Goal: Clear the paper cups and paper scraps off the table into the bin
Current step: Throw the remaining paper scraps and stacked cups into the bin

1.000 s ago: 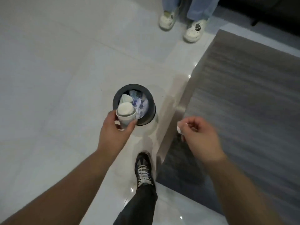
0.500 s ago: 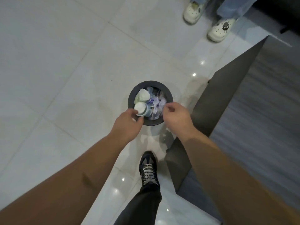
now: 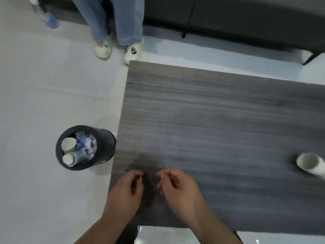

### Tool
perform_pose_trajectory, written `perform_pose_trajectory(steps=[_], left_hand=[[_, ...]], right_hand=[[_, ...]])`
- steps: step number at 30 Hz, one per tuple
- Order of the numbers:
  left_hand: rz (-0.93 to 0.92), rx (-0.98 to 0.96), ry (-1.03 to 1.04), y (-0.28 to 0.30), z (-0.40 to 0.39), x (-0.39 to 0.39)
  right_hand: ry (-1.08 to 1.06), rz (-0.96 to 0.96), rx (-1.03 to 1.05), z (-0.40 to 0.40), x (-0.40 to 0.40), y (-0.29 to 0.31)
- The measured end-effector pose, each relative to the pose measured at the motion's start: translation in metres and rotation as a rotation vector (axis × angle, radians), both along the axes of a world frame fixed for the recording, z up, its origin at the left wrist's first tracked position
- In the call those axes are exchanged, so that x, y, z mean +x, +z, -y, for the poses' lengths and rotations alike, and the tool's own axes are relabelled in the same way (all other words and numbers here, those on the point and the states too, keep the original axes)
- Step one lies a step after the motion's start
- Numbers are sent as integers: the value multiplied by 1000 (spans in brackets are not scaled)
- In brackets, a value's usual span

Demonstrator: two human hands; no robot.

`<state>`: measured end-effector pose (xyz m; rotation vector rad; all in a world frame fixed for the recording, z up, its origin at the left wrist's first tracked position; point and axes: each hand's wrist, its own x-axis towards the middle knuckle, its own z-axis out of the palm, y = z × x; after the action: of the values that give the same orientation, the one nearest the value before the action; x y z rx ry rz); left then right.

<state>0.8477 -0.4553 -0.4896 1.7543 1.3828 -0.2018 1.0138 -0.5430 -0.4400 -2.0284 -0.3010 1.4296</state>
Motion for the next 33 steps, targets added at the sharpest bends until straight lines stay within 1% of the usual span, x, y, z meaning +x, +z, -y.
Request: perform_pose_trajectory(steps=[3,5,8,11,14,17,19,21,22,23,25,27,28,30,33], left_hand=[[80,6,-149,4,56,112],[125,6,-223,3,99,190],[188,-24,-296,5,172,305],[242,18,-305,9,223,380],[258,57,-320,13,272,446],[209,92,-428,14,301,500],[89,71,-565,11,313,528],[-86,85,-741,8,321,542],[-161,124,-819,6,324,545],[-204,173,-878,2,325,544],[-196,241,-937,-4,323,540],[-153,240,-930,-10,319,533],[-132,221,-909,-12,316,529],[-85,166,-825,-15,311,520],[-40,30,-667,-13,304,504]], right_hand=[[-88,154,29,63,100,16],[-196,253,50,112,171,24],[-365,373,15,199,283,33],[-450,506,-46,268,376,47],[-563,629,-59,344,461,64],[-586,814,-97,400,525,73],[-543,877,-121,422,556,67],[-488,846,-153,431,575,55],[-453,805,-169,430,581,46],[-415,756,-189,427,585,37],[-339,653,-253,417,587,15],[-306,561,-327,405,582,-7],[-325,540,-343,401,577,-16],[-418,576,-326,396,568,-32],[-547,632,-307,394,551,-40]])
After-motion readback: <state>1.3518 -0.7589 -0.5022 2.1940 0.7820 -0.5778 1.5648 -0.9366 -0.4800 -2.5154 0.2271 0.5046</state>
